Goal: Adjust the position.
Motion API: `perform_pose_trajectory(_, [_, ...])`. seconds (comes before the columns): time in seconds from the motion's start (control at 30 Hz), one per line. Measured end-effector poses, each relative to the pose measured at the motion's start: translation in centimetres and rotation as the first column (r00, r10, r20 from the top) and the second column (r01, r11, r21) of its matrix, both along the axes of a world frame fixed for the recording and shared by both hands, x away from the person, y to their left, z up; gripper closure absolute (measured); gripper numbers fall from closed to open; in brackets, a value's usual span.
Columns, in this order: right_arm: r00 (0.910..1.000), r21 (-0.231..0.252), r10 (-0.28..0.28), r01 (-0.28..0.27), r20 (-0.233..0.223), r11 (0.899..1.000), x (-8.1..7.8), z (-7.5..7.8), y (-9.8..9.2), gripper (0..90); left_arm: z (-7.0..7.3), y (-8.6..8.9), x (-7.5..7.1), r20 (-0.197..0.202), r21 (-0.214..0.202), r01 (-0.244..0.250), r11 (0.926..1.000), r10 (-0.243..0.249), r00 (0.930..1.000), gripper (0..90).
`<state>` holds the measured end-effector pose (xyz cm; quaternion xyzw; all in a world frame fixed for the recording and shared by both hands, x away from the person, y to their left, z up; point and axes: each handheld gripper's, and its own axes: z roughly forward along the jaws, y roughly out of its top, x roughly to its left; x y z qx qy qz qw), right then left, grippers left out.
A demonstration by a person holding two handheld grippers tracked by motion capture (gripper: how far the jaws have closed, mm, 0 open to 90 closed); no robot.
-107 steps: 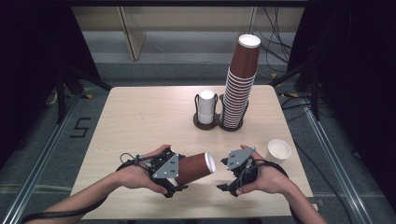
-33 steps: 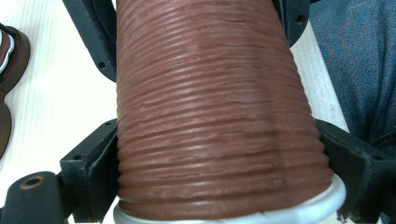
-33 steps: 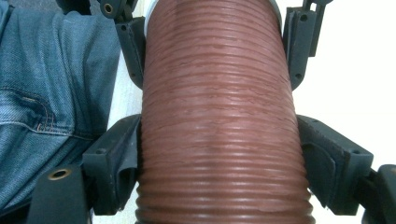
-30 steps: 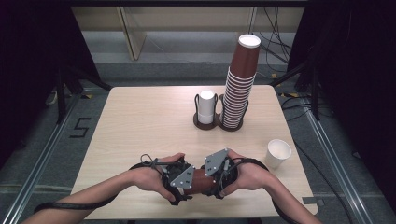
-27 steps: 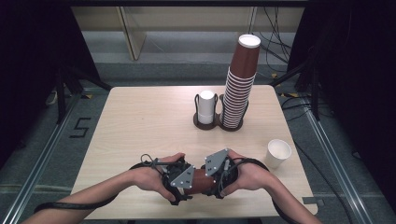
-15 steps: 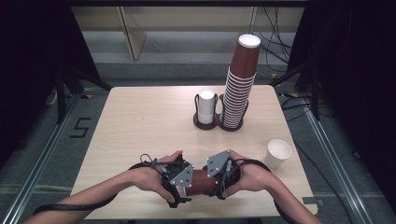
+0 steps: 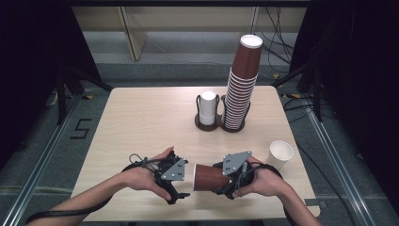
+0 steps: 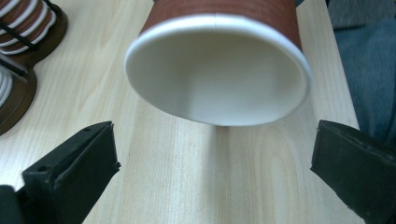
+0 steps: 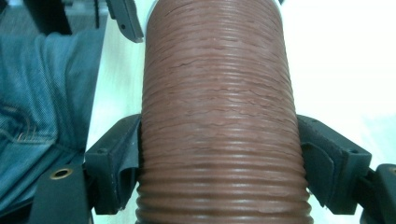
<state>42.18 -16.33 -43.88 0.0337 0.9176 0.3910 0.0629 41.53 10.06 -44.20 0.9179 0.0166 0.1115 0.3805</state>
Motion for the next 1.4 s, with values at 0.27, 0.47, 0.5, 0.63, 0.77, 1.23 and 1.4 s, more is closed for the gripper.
perform_pose_trajectory(0.27, [0.9983, 0.149, -0.059, 0.057, 0.007, 0.987, -0.3, -1.5, -1.1, 21.7, -0.1, 0.5, 0.1, -0.029, -0.094, -0.021, 0.9954, 0.019, 0.9994, 0.0])
perform_pose_trajectory(0.47, [0.9967, 0.254, -0.080, 0.073, 0.015, 0.964, -0.4, -2.4, -1.6, 21.7, 0.0, 0.6, 0.2, -0.044, -0.112, 0.003, 0.9937, -0.007, 0.9990, 0.0])
perform_pose_trajectory(0.5, [0.9968, 0.264, -0.077, 0.069, 0.021, 0.962, -0.4, -2.6, -1.7, 21.6, -0.1, 0.5, 0.2, -0.047, -0.127, -0.001, 0.9919, -0.005, 0.9989, 0.0])
perform_pose_trajectory(0.63, [0.9974, 0.281, -0.069, 0.061, 0.021, 0.958, -0.6, -2.8, -1.8, 21.6, -0.1, 0.4, 0.4, -0.050, -0.136, 0.012, 0.9907, -0.019, 0.9986, 0.0])
perform_pose_trajectory(0.77, [0.9978, 0.298, -0.061, 0.051, 0.024, 0.953, -0.8, -2.9, -1.8, 21.6, -0.1, 0.1, 0.6, -0.065, -0.138, 0.029, 0.9900, -0.038, 0.9971, 0.0])
perform_pose_trajectory(1.23, [0.9985, 0.303, -0.003, -0.014, 0.055, 0.953, -1.1, -2.6, -1.4, 21.7, -0.1, -1.1, 1.1, -0.108, -0.177, 0.055, 0.9826, -0.075, 0.9912, 0.0])
perform_pose_trajectory(1.4, [0.9978, 0.307, 0.009, -0.029, 0.066, 0.951, -1.0, -2.5, -1.2, 21.7, 0.0, -1.3, 1.0, -0.115, -0.186, 0.076, 0.9795, -0.099, 0.9884, 0.0])
